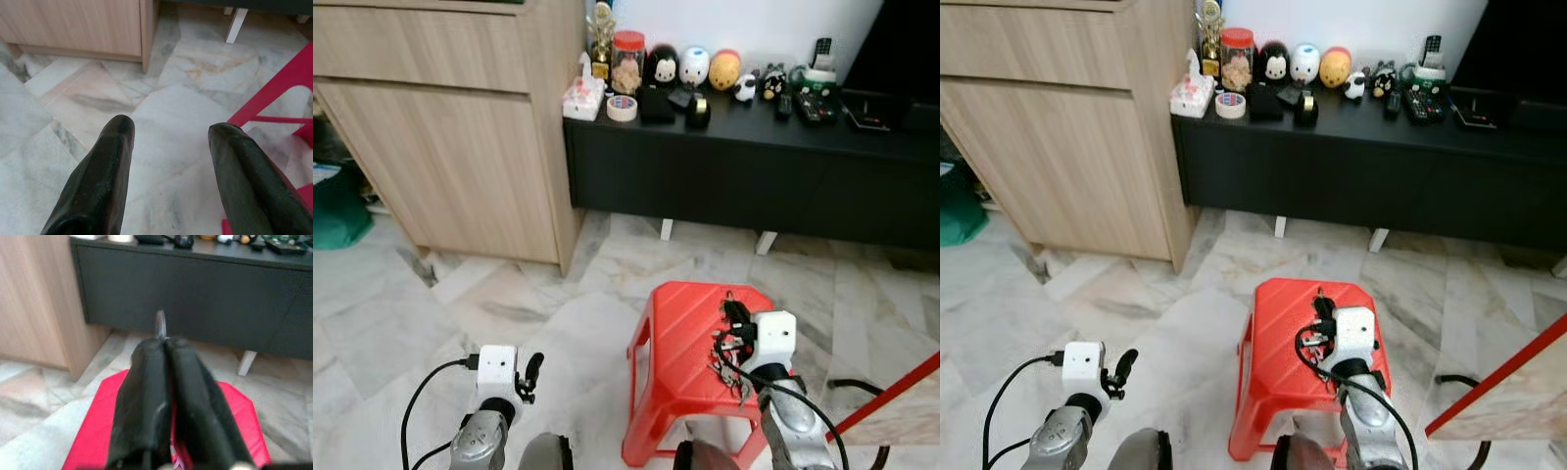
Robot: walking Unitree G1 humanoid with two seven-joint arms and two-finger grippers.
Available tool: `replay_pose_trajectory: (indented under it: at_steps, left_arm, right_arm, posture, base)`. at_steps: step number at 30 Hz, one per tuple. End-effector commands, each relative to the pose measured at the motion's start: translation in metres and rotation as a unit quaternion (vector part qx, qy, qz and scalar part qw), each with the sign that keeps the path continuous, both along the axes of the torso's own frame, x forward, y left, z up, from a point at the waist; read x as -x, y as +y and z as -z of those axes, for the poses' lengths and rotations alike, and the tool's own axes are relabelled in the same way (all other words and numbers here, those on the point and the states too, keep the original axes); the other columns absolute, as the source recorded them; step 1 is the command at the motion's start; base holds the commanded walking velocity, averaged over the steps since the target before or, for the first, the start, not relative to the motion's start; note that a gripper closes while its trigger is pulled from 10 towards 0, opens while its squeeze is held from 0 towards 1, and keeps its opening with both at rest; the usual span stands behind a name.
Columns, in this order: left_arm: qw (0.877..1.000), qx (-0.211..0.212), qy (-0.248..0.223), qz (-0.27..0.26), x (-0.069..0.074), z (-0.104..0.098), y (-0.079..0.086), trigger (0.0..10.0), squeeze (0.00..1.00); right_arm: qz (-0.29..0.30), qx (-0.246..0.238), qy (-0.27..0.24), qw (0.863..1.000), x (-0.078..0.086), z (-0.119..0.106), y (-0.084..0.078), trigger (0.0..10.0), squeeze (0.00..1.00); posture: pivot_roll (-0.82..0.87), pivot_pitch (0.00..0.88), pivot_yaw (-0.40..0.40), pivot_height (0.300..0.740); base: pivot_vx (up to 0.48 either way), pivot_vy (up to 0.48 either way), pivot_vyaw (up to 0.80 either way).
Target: Hang keys on a hook
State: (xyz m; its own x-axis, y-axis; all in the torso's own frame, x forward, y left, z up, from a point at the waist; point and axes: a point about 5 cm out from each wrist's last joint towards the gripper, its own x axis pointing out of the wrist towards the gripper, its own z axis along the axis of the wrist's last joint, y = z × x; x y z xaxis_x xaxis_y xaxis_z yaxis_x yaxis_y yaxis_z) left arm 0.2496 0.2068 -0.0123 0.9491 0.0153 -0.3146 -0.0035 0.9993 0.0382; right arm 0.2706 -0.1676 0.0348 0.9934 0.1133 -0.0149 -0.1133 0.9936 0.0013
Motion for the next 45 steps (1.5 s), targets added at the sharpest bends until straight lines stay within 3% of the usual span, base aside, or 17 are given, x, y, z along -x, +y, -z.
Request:
replay_pose_trajectory:
  at_steps: [1, 6, 15, 20, 26, 32, 35, 42, 45]
  left_arm:
    - [1.000, -0.006, 0.003, 0.005, -0.001, 0.001, -0.001, 10.0, 0.00]
    - [1.000, -0.012, 0.011, 0.006, -0.001, 0.004, -0.004, 10.0, 0.00]
    - [0.999, -0.015, 0.037, -0.001, 0.006, 0.013, -0.003, 10.0, 0.00]
    - [0.997, -0.018, 0.074, 0.001, 0.016, 0.024, -0.006, 10.0, 0.00]
    - [0.995, -0.012, 0.094, -0.002, 0.021, 0.030, -0.007, 10.0, 0.00]
    - [0.988, -0.012, 0.151, -0.033, 0.040, 0.044, 0.000, 10.0, 0.00]
    - [0.981, -0.010, 0.191, -0.038, 0.058, 0.056, 0.002, 10.0, 0.00]
    - [0.975, -0.011, 0.221, -0.029, 0.075, 0.065, -0.001, 10.0, 0.00]
    - [0.975, -0.013, 0.221, -0.028, 0.075, 0.066, -0.002, 10.0, 0.00]
  right_arm:
    - [-0.002, -0.002, -0.013, 1.000, -0.002, -0.008, 0.002, 10.0, 0.00]
    - [0.016, -0.026, 0.004, 1.000, -0.003, -0.003, 0.007, 10.0, 0.00]
    - [0.028, -0.035, 0.019, 0.999, -0.007, -0.004, 0.011, 10.0, 0.00]
    - [0.025, -0.040, 0.033, 0.998, -0.005, 0.002, 0.013, 10.0, 0.00]
    - [0.027, -0.044, 0.039, 0.998, -0.004, 0.005, 0.013, 10.0, 0.00]
    - [0.035, -0.048, 0.040, 0.997, -0.002, 0.007, 0.011, 10.0, 0.00]
    - [0.037, -0.045, 0.037, 0.998, -0.001, 0.007, 0.010, 10.0, 0.00]
    - [0.046, -0.044, 0.039, 0.997, -0.001, 0.008, 0.007, 10.0, 0.00]
    - [0.048, -0.045, 0.038, 0.997, -0.003, 0.007, 0.008, 10.0, 0.00]
  posture:
    - [0.04, 0.000, -0.077, 0.633]
    - [0.05, 0.000, -0.081, 0.633]
    - [0.06, 0.000, -0.091, 0.697]
    - [0.07, 0.000, -0.101, 0.737]
    - [0.08, 0.000, -0.102, 0.740]
    - [0.08, 0.000, -0.105, 0.740]
    - [0.08, 0.000, -0.101, 0.740]
    - [0.07, 0.000, -0.094, 0.740]
    - [0.07, 0.000, -0.095, 0.740]
  base:
    - [0.000, 0.000, 0.00]
    - [0.000, 0.000, 0.00]
    - [0.000, 0.000, 0.00]
    - [0.000, 0.000, 0.00]
    - [0.000, 0.000, 0.00]
    - [0.000, 0.000, 0.00]
    - [0.000, 0.000, 0.00]
    - [0.000, 0.000, 0.00]
    - [0.000, 0.000, 0.00]
